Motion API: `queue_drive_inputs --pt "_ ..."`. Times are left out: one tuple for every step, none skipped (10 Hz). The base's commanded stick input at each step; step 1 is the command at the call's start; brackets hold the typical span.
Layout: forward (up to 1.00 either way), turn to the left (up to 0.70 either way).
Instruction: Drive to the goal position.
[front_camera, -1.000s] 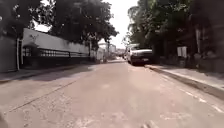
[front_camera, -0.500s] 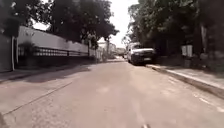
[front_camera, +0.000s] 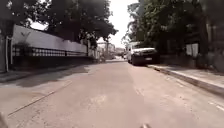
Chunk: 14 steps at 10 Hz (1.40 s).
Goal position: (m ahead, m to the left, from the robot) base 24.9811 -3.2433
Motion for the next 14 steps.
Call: queue_drive_inputs --pt "0.70 0.00" --pt "0.70 0.00" --pt "0.70 0.00" --pt "0.70 0.00" --pt "0.70 0.00" --pt "0.70 0.00" --pt "0.70 0.00" --pt "0.70 0.00" --pt "0.70 0.00" --pt "0.70 0.00" --pt "0.70 0.00" --pt "0.70 0.00" --pt "0.70 0.00" --pt "0.70 0.00"
